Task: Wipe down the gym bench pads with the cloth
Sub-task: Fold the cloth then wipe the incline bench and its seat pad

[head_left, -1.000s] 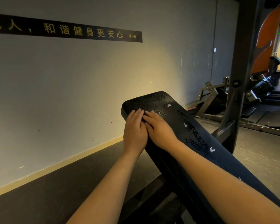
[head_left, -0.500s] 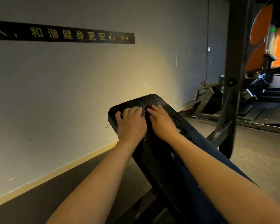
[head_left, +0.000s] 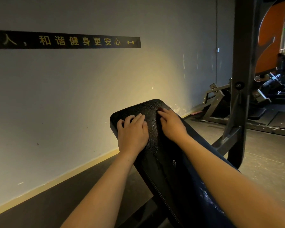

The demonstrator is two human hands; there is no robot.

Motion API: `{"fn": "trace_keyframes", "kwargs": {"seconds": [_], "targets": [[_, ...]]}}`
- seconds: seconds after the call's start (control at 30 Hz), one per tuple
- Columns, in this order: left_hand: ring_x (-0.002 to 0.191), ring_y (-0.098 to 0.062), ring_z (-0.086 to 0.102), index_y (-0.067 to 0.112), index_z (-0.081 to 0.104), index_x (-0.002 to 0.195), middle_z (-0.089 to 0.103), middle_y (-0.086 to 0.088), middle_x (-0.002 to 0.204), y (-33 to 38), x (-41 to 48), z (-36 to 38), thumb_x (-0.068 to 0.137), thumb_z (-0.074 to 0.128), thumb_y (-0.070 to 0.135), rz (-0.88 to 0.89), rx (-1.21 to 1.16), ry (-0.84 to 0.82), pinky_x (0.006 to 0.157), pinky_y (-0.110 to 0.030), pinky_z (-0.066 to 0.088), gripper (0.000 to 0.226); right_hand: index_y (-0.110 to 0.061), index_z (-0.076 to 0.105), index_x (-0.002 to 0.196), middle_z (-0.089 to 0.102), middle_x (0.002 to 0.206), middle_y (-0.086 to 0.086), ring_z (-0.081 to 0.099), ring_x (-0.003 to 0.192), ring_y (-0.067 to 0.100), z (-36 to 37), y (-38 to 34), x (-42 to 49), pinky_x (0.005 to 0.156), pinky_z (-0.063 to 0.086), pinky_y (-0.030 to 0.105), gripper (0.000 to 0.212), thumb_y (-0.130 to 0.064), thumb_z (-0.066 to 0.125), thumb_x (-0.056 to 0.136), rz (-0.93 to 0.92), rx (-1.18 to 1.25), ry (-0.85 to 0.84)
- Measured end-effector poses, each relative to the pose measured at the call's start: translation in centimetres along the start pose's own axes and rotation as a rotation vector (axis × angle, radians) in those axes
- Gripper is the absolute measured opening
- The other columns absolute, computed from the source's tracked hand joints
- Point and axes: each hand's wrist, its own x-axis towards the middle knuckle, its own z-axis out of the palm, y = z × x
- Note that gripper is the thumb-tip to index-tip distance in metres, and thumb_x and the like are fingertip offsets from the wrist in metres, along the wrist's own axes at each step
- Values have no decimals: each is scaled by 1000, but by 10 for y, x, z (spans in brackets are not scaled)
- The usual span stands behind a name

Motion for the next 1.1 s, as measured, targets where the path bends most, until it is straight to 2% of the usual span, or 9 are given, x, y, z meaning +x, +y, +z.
{"fn": "trace_keyframes", "kwargs": {"seconds": [0.13,0.3,0.47,0.63,0.7,0.83,0.9,0.97,1.1], "targets": [[147,-9,27,31,49,148,42,17,156,2,-6,1,107,26,39,-4,-19,9,120,-42,11,47,-20,45,149,32,161,2,23,150,22,0,-5,-9,121,24,41,44,-23,39,106,77,-55,54],[147,-12,29,30,48,148,44,14,155,4,-8,-2,107,25,38,41,-11,20,121,-45,14,48,-26,48,148,36,159,-5,21,151,17,13,-19,-40,121,18,32,42,-24,41,106,-199,-1,17],[144,-13,33,30,49,148,47,14,153,8,-12,-5,104,20,42,76,25,-7,118,-46,20,54,-19,39,152,26,163,4,14,153,22,6,-14,-19,123,19,41,44,-24,34,108,57,-118,41],[144,-14,32,28,45,150,45,12,154,9,-11,-7,108,23,37,68,21,-27,119,-44,18,49,-18,43,150,34,160,5,21,151,23,17,-36,-50,123,17,35,44,-20,36,107,-160,-12,-5],[145,-14,32,28,46,150,45,12,155,8,-12,-8,107,25,37,72,19,-28,119,-45,19,48,-19,45,149,35,159,4,20,151,24,9,-25,-47,123,16,38,43,-20,39,107,-186,-28,-6],[146,-12,30,31,47,149,43,15,155,7,-14,-5,107,25,40,81,24,-35,120,-44,16,48,-16,38,152,29,162,11,17,151,31,-7,9,-26,123,18,43,46,-21,36,107,43,-126,44],[146,-12,29,31,46,149,43,15,155,7,-14,-4,108,25,40,80,15,-30,120,-43,13,48,-12,32,155,25,163,14,16,152,31,-6,11,-25,124,16,42,49,-22,35,107,78,-128,58],[145,-12,30,31,46,150,43,16,155,7,-12,-5,108,25,39,79,13,-20,119,-43,14,48,-12,30,156,23,164,12,13,153,28,-1,4,-27,125,13,40,50,-23,36,107,36,-134,53],[144,-14,28,32,40,153,40,16,157,7,-5,-5,108,23,39,77,25,-52,118,-45,12,49,-16,33,155,23,164,2,9,154,19,5,-9,-28,122,6,30,48,-21,38,108,-166,-56,-44]]}}
